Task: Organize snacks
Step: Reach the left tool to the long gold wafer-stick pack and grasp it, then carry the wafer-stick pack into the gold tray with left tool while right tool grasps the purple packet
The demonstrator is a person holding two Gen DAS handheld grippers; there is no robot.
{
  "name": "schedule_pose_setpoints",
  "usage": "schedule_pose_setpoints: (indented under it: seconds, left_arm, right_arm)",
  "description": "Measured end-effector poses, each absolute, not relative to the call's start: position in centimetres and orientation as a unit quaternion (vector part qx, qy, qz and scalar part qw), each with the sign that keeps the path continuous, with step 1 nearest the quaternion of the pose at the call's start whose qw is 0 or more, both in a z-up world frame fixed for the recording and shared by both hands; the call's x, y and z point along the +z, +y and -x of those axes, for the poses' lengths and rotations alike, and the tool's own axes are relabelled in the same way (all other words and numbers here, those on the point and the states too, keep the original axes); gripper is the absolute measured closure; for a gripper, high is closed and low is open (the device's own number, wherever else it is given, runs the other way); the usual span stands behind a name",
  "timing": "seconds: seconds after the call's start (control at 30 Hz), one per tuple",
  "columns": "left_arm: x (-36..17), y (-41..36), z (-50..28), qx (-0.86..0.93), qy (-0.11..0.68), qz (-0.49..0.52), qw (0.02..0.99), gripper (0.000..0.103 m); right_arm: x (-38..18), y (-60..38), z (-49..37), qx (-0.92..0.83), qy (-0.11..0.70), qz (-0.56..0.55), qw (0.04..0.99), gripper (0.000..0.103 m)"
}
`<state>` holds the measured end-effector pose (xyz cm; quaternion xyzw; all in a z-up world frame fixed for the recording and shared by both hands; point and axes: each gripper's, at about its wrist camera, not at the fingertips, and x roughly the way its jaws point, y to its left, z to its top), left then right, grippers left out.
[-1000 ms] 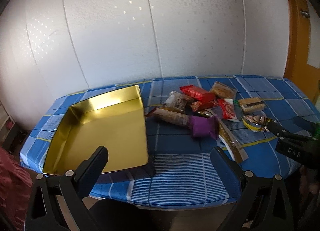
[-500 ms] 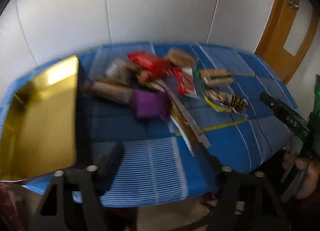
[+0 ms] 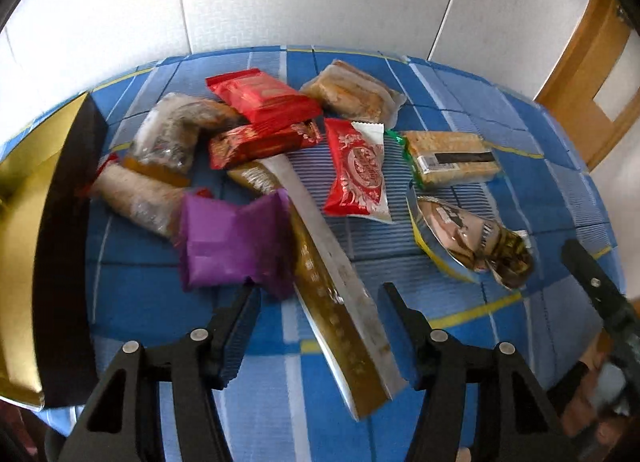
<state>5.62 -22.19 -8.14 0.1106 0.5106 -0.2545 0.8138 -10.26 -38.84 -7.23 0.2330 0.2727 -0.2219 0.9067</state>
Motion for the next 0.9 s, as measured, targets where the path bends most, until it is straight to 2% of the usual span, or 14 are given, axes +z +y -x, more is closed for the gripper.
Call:
schedule_pose_setpoints:
  seconds: [0.1, 0.13, 0.17, 0.23, 0.33, 0.43, 0.53, 0.6, 0.63, 0.67, 0.77, 0.9]
  left_arm:
    - [-8.4, -22.9, -5.6, -0.255, 0.49, -0.126, 0.824, 0.046]
    - [-8.3, -22.9, -5.3, -0.266, 0.483, -0.128, 0.824, 0.069]
    - [-8.1, -22.7, -5.0, -0.278, 0.48, -0.127, 0.822, 0.073]
    - [-7.9, -22.2, -4.1, -0.308, 0.473, -0.127, 0.816, 0.078]
    - [-7.8, -20.6, -2.4, -0.369, 0.462, -0.137, 0.795, 0.079]
    - [-7.8, -18.9, -0.7, -0.402, 0.445, -0.166, 0.783, 0.078]
    - [-7.7, -17.4, 0.0, -0.403, 0.442, -0.18, 0.781, 0.074]
    - [-7.8, -16.9, 0.0, -0.386, 0.443, -0.181, 0.789, 0.065]
    - [-7.8, -16.6, -0.3, -0.377, 0.449, -0.174, 0.791, 0.052]
    - [-7.9, -16.6, -0.5, -0.373, 0.452, -0.167, 0.793, 0.047]
    - [-7.9, -16.9, -0.8, -0.362, 0.456, -0.154, 0.798, 0.045]
    - [-8.3, -19.2, -0.2, -0.35, 0.439, -0.197, 0.804, 0.046]
  right_arm:
    - [-7.4, -38.7, 9.9, -0.223, 0.277, -0.229, 0.906, 0.021]
    - [-7.4, -38.6, 9.8, -0.222, 0.28, -0.226, 0.906, 0.022]
    - [-7.4, -38.6, 9.7, -0.222, 0.282, -0.226, 0.906, 0.026]
    - [-7.6, -38.7, 9.6, -0.222, 0.288, -0.227, 0.903, 0.032]
    - [-7.8, -38.9, 9.6, -0.222, 0.292, -0.23, 0.901, 0.036]
    - [-7.9, -39.0, 9.5, -0.222, 0.297, -0.234, 0.899, 0.036]
    - [-8.0, -39.0, 9.4, -0.221, 0.3, -0.236, 0.898, 0.036]
    - [-8.1, -38.9, 9.3, -0.22, 0.304, -0.235, 0.897, 0.036]
    - [-8.1, -38.9, 9.2, -0.221, 0.304, -0.236, 0.896, 0.036]
    - [-8.1, -39.0, 9.3, -0.222, 0.305, -0.237, 0.895, 0.036]
    - [-8.3, -39.1, 9.3, -0.225, 0.308, -0.244, 0.892, 0.036]
    - [-8.4, -39.3, 9.2, -0.226, 0.312, -0.25, 0.888, 0.036]
